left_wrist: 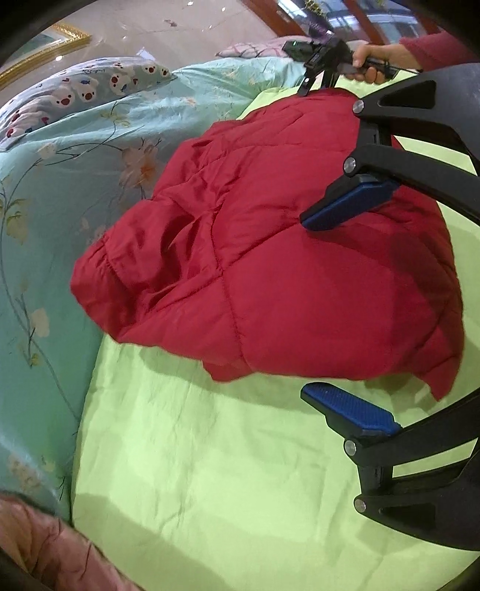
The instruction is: Fold large clothes
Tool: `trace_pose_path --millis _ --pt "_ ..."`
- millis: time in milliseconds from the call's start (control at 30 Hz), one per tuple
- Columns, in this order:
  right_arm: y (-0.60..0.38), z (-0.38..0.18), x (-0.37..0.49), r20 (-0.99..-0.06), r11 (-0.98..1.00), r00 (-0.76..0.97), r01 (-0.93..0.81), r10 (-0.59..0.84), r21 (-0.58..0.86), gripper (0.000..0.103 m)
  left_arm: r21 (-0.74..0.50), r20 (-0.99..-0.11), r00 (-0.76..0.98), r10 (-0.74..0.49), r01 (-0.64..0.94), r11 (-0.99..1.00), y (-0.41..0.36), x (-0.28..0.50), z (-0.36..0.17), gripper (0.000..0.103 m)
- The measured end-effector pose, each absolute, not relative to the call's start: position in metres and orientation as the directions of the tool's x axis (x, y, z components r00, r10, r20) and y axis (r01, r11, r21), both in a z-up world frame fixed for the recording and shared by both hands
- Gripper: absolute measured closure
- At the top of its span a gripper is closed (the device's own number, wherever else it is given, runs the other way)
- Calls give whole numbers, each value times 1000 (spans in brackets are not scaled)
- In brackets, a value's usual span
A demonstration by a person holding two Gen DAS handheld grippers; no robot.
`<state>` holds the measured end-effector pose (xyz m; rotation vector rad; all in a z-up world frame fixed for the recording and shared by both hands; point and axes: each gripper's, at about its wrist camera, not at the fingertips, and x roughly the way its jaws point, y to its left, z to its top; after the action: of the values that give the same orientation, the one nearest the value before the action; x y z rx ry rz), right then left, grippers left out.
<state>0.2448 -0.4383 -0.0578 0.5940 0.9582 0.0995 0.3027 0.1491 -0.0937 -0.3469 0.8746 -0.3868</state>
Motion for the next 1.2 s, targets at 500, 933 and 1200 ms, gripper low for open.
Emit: trace_pose_path --millis 500,933,1200 --pt "-437 -99 283 -663 700 482 133 573 701 6 -649 -625 452 -636 152 746 145 342 -133 0" --pt "-394 -99 292 -672 721 434 72 599 689 35 -582 -611 493 -620 251 774 133 331 -118 30" --pt "-382 -71 273 -635 696 454 46 625 717 64 -532 -579 552 -600 302 791 128 307 -85 58"
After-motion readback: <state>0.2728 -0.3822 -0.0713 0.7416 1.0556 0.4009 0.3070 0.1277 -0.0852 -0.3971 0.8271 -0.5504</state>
